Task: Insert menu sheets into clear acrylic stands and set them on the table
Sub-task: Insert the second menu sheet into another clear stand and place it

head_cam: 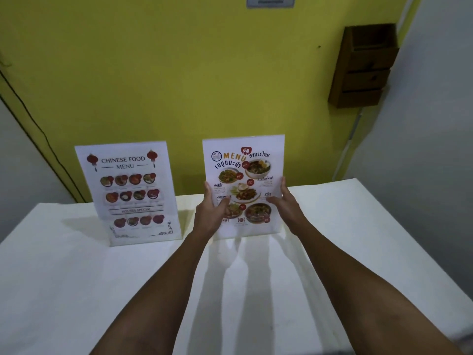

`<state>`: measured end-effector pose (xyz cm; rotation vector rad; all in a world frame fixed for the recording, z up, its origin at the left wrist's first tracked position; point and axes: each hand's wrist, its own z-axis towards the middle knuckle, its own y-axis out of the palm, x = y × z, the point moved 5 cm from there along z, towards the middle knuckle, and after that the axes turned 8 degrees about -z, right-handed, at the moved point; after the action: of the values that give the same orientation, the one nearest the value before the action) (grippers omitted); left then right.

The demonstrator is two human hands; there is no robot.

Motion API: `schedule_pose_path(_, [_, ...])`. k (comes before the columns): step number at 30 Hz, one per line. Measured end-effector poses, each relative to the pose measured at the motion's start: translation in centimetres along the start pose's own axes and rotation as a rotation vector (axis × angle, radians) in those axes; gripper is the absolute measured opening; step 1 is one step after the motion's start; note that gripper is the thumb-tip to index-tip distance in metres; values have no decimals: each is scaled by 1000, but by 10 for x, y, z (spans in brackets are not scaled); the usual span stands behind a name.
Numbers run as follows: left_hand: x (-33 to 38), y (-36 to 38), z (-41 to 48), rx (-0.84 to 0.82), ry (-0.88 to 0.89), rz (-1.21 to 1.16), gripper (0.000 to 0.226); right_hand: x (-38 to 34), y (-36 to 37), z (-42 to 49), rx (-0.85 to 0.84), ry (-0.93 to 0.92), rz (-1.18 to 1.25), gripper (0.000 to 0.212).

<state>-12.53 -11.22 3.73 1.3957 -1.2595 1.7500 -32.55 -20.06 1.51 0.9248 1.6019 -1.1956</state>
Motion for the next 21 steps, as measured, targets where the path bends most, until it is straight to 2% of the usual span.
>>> schedule_pose_path(4, [19, 12, 1, -4, 28, 3, 80, -10, -16, -2, 18, -18, -11, 87])
schedule_pose_path(10, [62, 58, 14, -36, 95, -41, 81, -15, -85, 19, 40, -59, 1, 109])
schedule_pose_path(13, [84, 97, 20, -65, 115, -86, 81, -28, -130, 20, 67, -84, 28, 97])
schedule_pose_path(18, [113, 166, 26, -103, 118, -104, 83, -24, -202, 34, 92, -74, 62, 96])
schedule_pose_path(21, [125, 203, 29, -112, 116, -117, 84, -16, -237, 37, 117, -53, 47, 85])
